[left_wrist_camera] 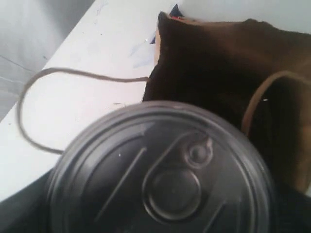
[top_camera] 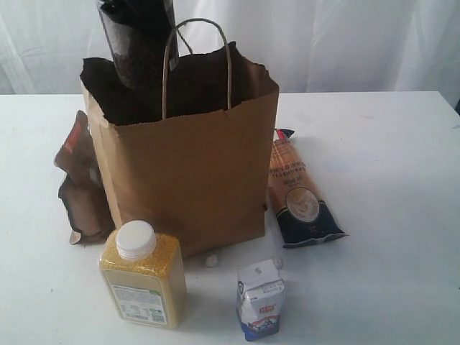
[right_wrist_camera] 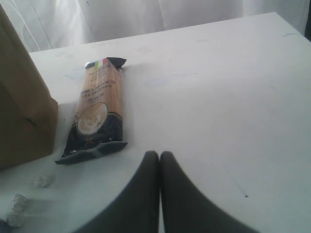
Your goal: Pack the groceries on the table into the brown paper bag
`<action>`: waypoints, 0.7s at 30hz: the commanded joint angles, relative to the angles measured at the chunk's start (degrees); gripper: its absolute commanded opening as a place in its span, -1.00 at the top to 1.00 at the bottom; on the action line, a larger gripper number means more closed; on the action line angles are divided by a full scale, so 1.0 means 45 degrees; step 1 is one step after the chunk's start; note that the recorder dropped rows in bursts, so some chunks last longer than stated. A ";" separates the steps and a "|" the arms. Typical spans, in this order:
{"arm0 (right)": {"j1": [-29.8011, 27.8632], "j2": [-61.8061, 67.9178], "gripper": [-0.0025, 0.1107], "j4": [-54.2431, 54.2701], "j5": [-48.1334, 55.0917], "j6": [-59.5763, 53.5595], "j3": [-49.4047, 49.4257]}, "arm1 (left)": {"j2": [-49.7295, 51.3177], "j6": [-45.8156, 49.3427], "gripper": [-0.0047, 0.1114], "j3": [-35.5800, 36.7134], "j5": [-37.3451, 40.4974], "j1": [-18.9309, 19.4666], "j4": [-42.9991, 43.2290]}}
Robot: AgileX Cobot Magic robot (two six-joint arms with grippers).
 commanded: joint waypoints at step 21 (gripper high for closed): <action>-0.0086 -0.0084 0.96 0.0004 -0.0155 -0.0010 0.0014 | 0.0687 -0.0358 0.92 -0.0004 0.1089 0.0006 -0.1899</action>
